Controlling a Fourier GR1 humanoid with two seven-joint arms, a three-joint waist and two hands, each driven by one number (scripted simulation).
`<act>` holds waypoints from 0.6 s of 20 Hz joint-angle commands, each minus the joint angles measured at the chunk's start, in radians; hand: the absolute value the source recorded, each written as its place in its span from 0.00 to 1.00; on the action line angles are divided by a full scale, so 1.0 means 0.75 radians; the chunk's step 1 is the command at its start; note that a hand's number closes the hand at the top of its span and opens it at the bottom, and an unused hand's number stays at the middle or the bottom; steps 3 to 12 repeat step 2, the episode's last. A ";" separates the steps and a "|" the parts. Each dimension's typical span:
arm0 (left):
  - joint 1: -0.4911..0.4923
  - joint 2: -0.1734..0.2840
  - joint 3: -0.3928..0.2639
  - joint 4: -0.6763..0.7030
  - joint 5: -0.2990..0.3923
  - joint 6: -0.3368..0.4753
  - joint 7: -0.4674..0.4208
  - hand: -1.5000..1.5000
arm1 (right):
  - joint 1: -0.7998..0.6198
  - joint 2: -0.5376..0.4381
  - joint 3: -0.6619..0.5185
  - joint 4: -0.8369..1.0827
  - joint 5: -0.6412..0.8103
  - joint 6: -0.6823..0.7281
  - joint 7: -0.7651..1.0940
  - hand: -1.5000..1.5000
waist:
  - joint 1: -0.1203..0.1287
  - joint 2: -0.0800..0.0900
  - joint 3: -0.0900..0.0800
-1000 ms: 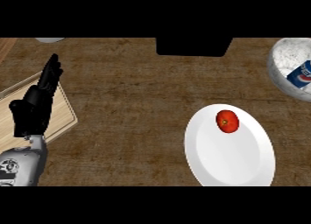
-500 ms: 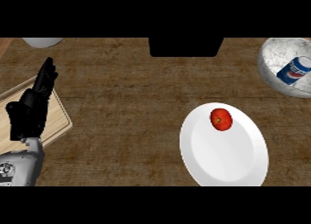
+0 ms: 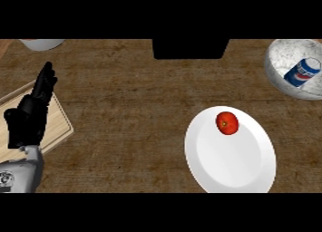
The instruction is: Pick the can from the plate and place it in the bowl
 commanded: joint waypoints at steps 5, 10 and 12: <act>-0.036 -0.029 -0.017 0.017 -0.039 0.024 0.022 0.50 | 0.235 0.129 0.038 -0.363 -0.087 0.013 0.089 0.00 | -0.002 0.001 0.000; -0.036 -0.029 -0.017 0.017 -0.039 0.024 0.022 0.50 | 0.235 0.129 0.038 -0.363 -0.087 0.013 0.089 0.00 | -0.002 0.001 0.000; -0.036 -0.029 -0.017 0.017 -0.039 0.024 0.022 0.50 | 0.235 0.129 0.038 -0.363 -0.087 0.013 0.089 0.00 | -0.002 0.001 0.000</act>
